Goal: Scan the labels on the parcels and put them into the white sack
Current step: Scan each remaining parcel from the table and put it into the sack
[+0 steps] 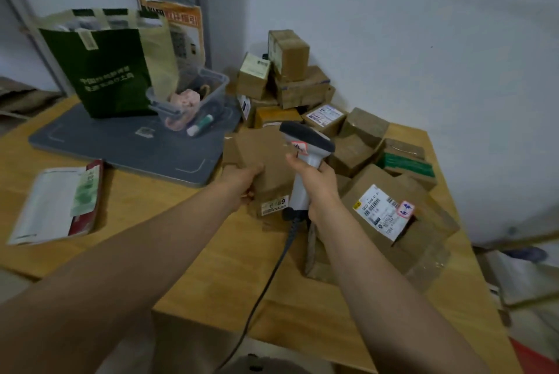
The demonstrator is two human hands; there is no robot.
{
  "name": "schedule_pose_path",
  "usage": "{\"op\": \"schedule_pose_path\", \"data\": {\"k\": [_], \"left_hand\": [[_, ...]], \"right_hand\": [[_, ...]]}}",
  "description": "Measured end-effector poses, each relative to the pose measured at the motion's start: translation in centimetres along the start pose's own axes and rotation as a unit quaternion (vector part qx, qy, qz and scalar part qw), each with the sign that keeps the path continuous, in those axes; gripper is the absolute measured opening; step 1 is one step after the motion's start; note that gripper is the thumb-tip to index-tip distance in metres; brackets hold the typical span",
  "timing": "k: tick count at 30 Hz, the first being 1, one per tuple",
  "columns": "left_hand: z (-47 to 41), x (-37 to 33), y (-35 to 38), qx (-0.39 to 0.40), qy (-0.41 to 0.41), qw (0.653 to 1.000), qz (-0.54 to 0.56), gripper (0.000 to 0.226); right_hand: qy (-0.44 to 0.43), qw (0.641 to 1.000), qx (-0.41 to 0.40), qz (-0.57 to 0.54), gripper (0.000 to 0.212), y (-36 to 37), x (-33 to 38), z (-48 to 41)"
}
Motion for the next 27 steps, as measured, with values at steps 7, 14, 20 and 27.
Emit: {"op": "schedule_pose_path", "data": {"k": [7,14,20,27], "left_hand": [[1.3,-0.8,-4.0,-0.039,0.036,0.994,-0.093,0.04],[4.6,0.6,-8.2,-0.01,-0.051,0.991,-0.124,0.127],[5.7,5.3,-12.6,0.018,-0.115,0.988,-0.106,0.098],[6.5,8.8,-15.9,-0.096,-0.083,0.987,-0.097,0.023]], "right_hand": [[-0.033,0.998,0.051,-0.003,0.025,1.5,-1.1,-0.5],[-0.054,0.986,0.16,0.006,0.027,5.5,-2.5,1.8],[-0.005,0.978,0.205,0.032,0.035,7.2,-6.4,2.6],[0.121,0.975,0.184,0.03,0.04,8.1,-11.2,3.3]]}}
Point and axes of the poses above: each hand's wrist, its own z-axis away from the middle knuckle, its own y-axis out of the palm, x = y × z, the point moved 3 cm from there along -z, towards the middle knuckle, and after that the axes turned 5 degrees about -z, right-handed, at the moved point
